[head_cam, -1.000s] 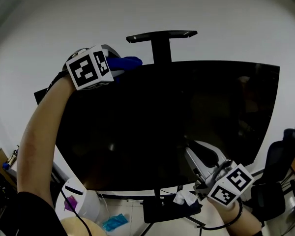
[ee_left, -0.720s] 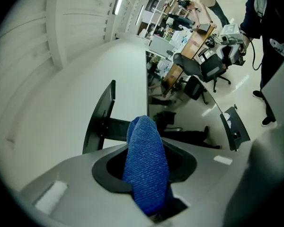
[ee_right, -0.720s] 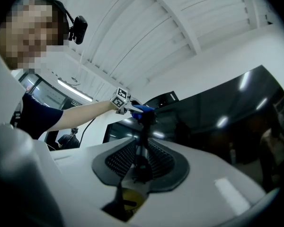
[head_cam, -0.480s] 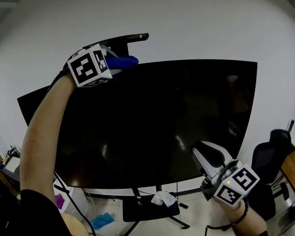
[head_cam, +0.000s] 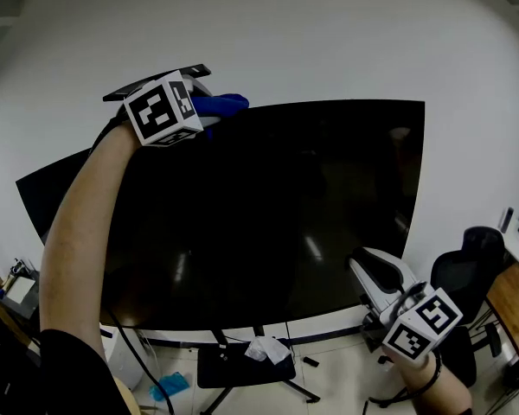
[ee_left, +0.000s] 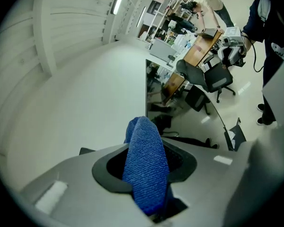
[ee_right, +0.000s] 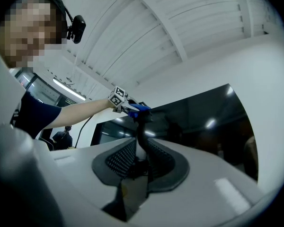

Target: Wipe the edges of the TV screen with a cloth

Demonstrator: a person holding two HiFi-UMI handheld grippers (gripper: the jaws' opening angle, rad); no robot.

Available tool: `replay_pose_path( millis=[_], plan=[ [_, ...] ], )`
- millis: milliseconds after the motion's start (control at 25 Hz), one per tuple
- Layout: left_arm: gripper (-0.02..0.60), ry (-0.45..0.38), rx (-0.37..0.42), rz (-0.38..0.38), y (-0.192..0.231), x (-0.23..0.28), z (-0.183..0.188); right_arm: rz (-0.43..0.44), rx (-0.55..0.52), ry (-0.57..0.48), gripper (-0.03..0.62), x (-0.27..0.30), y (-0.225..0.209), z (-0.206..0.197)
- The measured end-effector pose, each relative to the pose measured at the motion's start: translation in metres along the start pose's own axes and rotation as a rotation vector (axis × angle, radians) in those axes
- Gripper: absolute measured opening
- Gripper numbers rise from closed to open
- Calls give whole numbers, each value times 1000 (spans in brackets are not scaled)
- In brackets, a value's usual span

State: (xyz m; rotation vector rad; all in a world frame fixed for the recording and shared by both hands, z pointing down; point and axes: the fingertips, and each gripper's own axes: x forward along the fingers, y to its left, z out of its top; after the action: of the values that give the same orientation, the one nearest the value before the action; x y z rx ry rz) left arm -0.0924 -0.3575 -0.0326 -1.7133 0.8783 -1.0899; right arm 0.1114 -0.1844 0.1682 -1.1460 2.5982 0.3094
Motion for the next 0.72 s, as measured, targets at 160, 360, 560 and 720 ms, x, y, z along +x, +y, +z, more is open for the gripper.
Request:
replay_pose_path(
  millis=[160,360,560,720],
  plan=[
    [123,-20,21,-21,2,15,30,-36,-19,-30,86,-4,-24,9],
    [123,-77,31,-66,2,35,71,-58,-43,-50,86,-9,-45,16],
    [123,-101,54,-117,0,66,113,-73,-32,-72,86,-20,-85,21],
    [123,-105,74,-127,-3,80,146,-63,-31,-81,86,-32,-110,23]
  ],
)
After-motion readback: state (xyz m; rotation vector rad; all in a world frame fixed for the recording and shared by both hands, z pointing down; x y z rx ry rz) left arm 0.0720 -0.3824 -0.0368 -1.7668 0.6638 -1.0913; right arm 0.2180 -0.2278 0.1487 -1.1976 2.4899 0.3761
